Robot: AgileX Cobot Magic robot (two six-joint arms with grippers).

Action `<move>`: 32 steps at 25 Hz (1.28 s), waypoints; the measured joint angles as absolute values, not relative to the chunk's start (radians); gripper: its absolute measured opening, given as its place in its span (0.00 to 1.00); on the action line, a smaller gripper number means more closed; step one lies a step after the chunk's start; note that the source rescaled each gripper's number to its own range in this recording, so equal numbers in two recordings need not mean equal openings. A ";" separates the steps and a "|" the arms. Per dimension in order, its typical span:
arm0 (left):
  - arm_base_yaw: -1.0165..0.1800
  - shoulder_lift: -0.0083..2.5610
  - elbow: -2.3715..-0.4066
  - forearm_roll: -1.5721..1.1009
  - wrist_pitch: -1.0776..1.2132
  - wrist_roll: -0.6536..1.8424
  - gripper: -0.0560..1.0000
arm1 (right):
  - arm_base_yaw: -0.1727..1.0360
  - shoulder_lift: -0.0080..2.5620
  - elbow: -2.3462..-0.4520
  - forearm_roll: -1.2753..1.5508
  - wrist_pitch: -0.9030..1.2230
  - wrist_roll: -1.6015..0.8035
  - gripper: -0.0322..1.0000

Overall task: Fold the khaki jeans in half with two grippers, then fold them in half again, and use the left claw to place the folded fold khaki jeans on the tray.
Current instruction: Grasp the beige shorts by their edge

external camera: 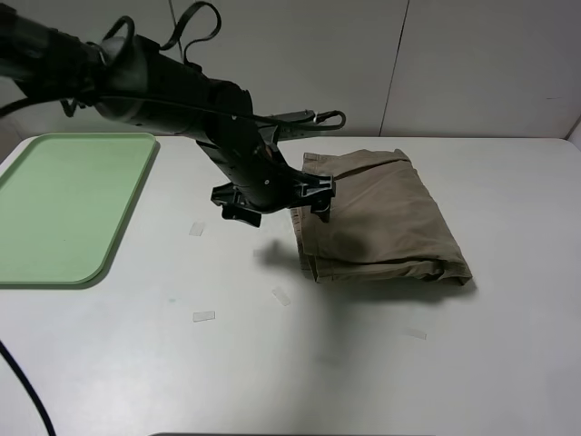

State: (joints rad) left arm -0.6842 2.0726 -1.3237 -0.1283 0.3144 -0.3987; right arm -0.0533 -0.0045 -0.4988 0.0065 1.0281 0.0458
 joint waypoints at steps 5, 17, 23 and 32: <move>-0.684 2.164 -1.414 -0.181 0.309 -0.400 1.00 | -0.053 -0.005 -0.499 0.007 1.028 0.046 1.00; -0.685 2.316 -1.640 -0.187 0.483 -0.467 1.00 | -0.053 -0.005 -0.499 0.010 1.028 0.046 1.00; -0.691 2.366 -1.724 -0.182 0.493 -0.491 1.00 | -0.053 -0.005 -0.499 0.010 1.028 0.046 1.00; -0.713 2.385 -1.738 -0.156 0.481 -0.493 0.88 | -0.053 -0.005 -0.499 0.010 1.028 0.046 1.00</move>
